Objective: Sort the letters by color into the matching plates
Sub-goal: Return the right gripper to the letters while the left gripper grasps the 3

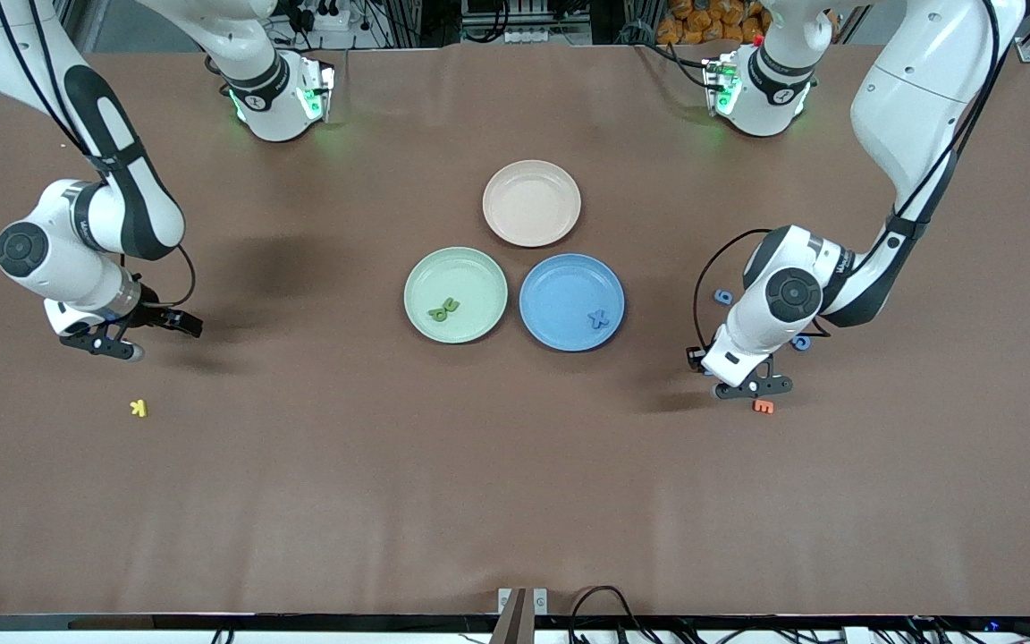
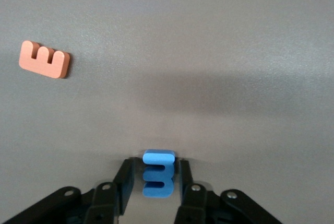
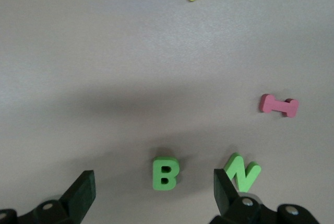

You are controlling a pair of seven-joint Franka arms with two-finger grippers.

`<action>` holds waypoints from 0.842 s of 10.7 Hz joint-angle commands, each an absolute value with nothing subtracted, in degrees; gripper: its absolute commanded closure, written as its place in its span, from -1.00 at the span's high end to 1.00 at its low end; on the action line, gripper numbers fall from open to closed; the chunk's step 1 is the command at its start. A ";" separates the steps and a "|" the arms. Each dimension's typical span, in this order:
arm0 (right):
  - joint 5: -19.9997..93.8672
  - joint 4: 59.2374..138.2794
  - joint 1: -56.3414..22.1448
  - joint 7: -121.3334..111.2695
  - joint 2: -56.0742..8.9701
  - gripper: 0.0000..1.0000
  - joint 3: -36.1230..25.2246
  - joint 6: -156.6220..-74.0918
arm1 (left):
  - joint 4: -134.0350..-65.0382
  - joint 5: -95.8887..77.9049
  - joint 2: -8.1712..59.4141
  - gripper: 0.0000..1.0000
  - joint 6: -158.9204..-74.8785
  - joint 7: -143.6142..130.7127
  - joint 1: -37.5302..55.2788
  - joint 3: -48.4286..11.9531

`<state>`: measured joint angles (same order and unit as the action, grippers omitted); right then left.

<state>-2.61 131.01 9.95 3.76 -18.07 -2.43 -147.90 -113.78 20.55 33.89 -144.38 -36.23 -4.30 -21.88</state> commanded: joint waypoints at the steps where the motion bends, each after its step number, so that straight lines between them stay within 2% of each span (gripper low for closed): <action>1: -3.78 131.92 12.48 3.43 -19.51 1.00 -0.53 -151.60 | -113.99 22.59 34.01 -0.22 -145.46 -37.53 -4.31 -21.80; 5: -3.78 132.36 12.92 3.43 -21.71 1.00 -0.35 -154.95 | -113.91 22.59 34.54 -0.22 -145.81 -37.53 -4.22 -21.80; 8: -3.78 133.85 13.80 3.43 -21.62 1.00 -0.26 -156.00 | -113.91 23.29 34.72 -0.33 -146.34 -37.88 -4.22 -21.45; 9: -3.78 134.73 14.23 3.43 -21.36 1.00 -0.26 -156.70 | -113.82 23.99 34.80 -0.42 -146.34 -38.32 -4.22 -21.45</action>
